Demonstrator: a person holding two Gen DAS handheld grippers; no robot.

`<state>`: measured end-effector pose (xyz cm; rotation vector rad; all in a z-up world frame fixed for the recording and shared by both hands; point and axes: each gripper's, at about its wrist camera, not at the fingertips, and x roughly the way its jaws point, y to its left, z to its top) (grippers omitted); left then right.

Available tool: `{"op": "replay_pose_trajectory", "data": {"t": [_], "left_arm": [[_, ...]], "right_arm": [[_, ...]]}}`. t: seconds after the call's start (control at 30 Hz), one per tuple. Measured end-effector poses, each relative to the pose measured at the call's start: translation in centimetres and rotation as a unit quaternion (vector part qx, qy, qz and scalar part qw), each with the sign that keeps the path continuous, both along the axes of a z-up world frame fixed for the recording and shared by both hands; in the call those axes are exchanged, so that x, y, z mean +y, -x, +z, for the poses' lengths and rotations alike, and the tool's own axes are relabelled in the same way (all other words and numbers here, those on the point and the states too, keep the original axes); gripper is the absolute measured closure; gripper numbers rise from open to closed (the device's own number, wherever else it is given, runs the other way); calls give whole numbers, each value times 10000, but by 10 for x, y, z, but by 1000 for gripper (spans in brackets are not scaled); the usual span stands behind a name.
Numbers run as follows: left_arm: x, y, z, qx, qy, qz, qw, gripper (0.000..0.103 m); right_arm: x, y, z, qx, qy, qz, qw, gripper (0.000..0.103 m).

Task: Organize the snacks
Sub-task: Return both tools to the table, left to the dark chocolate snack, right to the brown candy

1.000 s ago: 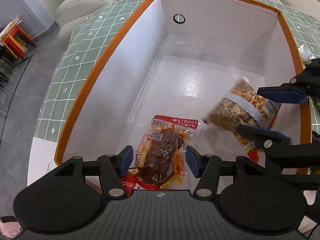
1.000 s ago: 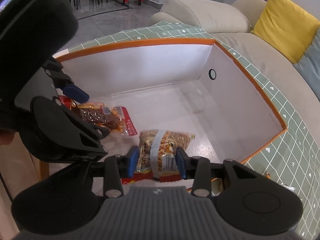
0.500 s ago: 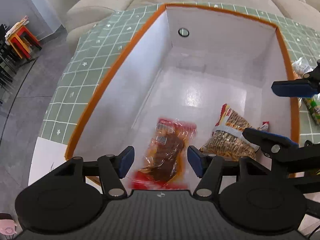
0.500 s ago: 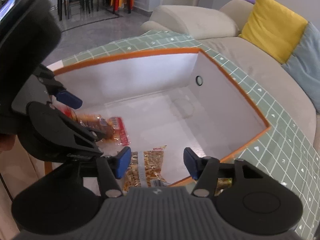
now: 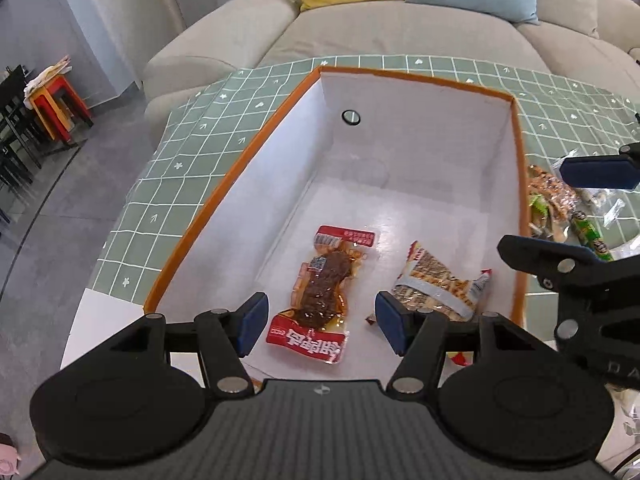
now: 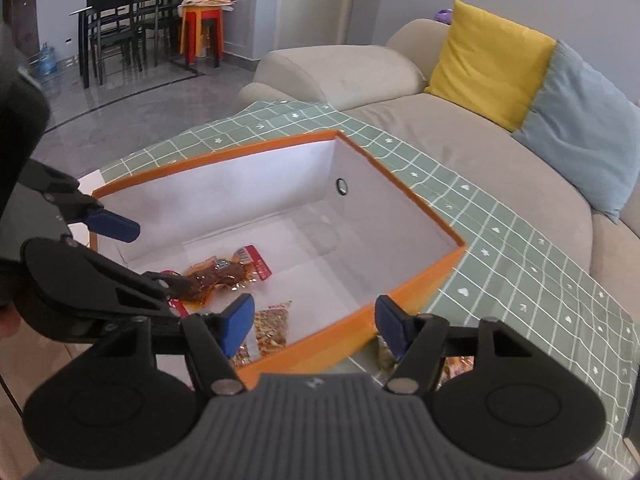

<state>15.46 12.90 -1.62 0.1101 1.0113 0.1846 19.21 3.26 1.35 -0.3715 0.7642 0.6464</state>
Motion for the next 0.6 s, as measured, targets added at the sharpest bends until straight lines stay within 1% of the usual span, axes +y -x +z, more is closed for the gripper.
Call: {"op": "replay_pose_trajectory", "data": {"t": [0.1, 0.3, 0.43, 0.6], "left_arm": [[-4, 8, 6, -141, 71, 33, 9999, 31], [-19, 24, 21, -520, 350, 35, 9980, 31], [-41, 34, 27, -732, 590, -177, 9954, 31], [-71, 48, 27, -848, 904, -509, 9910, 31]], "right_arm": [[-11, 6, 5, -31, -13, -117, 9999, 29], [-47, 24, 13, -60, -144, -383, 9991, 28], [-79, 38, 16, -9, -281, -692, 9972, 27], [-116, 55, 10, 87, -368, -1119, 9930, 27]]}}
